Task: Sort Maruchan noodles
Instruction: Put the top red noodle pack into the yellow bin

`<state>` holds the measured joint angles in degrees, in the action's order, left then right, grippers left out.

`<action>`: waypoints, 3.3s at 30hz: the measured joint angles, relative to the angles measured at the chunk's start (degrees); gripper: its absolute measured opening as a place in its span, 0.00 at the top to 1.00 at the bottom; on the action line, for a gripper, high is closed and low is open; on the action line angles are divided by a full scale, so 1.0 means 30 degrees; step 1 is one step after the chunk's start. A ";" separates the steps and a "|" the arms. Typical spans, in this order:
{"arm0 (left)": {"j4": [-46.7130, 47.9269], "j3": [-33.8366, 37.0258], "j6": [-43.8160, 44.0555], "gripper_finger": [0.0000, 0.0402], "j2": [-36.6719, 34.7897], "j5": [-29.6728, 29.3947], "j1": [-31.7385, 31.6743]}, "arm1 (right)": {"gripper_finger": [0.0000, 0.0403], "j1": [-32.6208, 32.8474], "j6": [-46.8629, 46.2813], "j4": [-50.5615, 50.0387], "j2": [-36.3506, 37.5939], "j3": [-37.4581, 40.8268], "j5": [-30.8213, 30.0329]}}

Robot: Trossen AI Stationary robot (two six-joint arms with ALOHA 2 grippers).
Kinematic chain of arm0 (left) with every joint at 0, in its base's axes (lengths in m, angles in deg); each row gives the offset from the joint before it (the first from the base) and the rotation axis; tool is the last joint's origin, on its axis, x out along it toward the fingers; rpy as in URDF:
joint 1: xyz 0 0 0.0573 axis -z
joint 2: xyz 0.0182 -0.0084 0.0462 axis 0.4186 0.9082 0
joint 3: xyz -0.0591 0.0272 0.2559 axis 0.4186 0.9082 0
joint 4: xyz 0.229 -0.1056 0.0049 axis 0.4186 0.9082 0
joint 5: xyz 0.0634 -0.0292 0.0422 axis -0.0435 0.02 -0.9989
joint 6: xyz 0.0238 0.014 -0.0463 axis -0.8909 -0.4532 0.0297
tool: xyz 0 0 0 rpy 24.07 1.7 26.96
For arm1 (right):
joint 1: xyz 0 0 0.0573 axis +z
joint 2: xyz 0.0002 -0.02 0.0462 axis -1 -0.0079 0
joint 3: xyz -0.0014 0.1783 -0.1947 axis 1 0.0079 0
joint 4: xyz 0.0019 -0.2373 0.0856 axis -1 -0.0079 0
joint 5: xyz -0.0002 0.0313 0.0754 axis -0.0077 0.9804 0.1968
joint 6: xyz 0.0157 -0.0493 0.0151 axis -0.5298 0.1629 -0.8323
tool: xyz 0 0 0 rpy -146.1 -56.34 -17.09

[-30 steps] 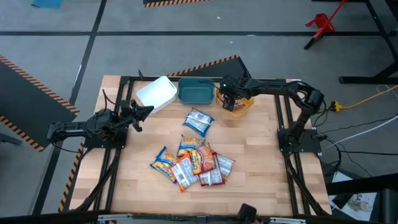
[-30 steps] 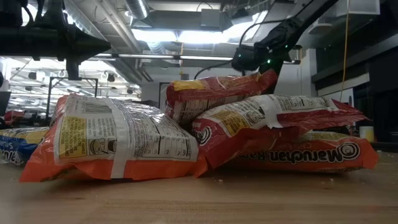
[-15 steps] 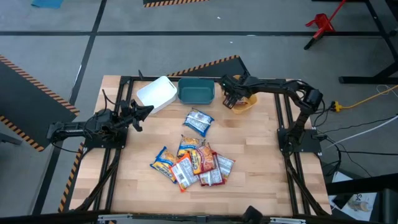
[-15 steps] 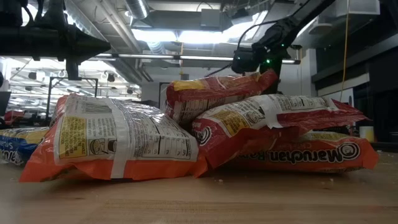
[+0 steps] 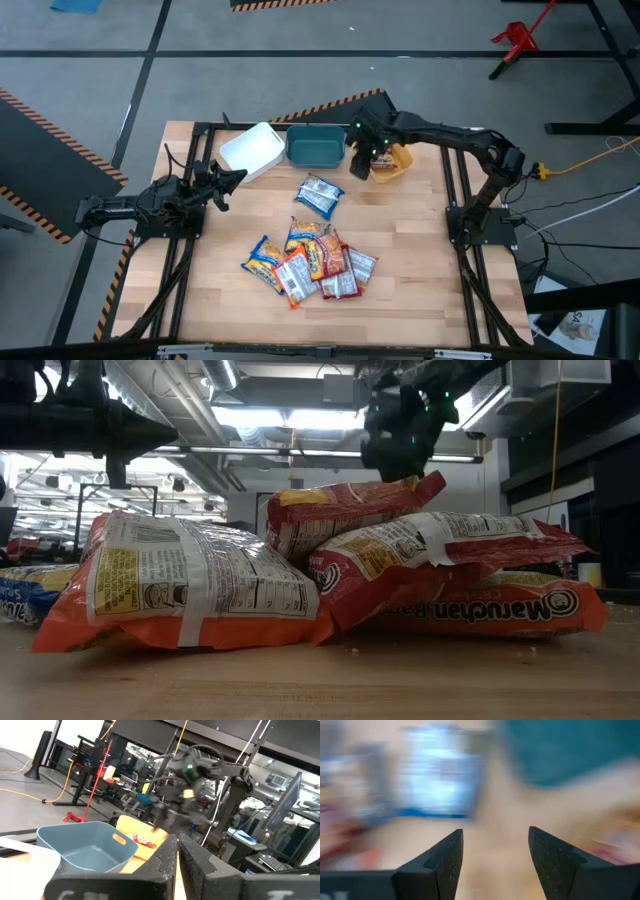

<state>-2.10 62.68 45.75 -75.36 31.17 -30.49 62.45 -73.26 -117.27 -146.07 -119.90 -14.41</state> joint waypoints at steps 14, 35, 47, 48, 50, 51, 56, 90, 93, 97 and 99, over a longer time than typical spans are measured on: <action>0.0000 0.0000 -0.0073 0.97 -0.0003 0.0179 0.0004 | 0.44 0.9109 0.6503 0.1228 0.0014 0.0502 -0.4361; 0.0342 0.0000 0.0393 0.97 -0.0004 0.1056 0.0015 | 0.13 1.1451 1.3481 0.2594 -0.2826 0.0510 -0.6779; 0.0342 -0.0003 0.0386 0.97 -0.0003 0.1020 0.0007 | 0.18 1.1543 1.4940 0.4424 -0.3393 0.0475 -0.5690; 0.0350 0.0000 0.0379 0.97 -0.0006 0.1020 0.0007 | 0.20 1.1543 1.4937 0.4399 -0.3494 0.0479 -0.5620; 0.0350 0.0000 0.0379 0.97 -0.0006 0.1020 0.0007 | 0.24 1.1543 1.4943 0.4453 -0.3687 0.0512 -0.5607; 0.0377 0.0000 0.0379 0.97 0.0000 0.1020 0.0007 | 0.26 1.1543 1.4933 0.4751 -0.3796 0.0488 -0.5610; 0.0614 0.0000 0.0379 0.97 0.0001 0.0998 0.0007 | 0.42 1.1543 1.4809 0.4315 -0.4081 0.0486 -0.5623; 0.0823 -0.0002 0.0517 0.97 -0.0006 0.1078 0.0007 | 1.00 1.0291 0.6924 0.1118 -0.1213 0.0495 -1.0329; 0.0831 0.0000 0.0517 0.97 -0.0006 0.1078 0.0007 | 1.00 0.9966 0.5835 0.0429 -0.1062 0.0495 -1.1012; 0.0831 0.0000 0.0517 0.97 -0.0006 0.1078 0.0007 | 1.00 0.9474 0.4691 0.0009 -0.1035 0.0495 -1.1599; 0.0831 -0.0003 0.0522 0.97 -0.0006 0.1078 0.0007 | 1.00 0.9168 0.4191 -0.0084 -0.1035 0.0495 -1.1669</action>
<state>0.39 62.67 47.32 -75.38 34.40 -30.46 89.95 -60.69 -117.52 -149.17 -118.41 -49.42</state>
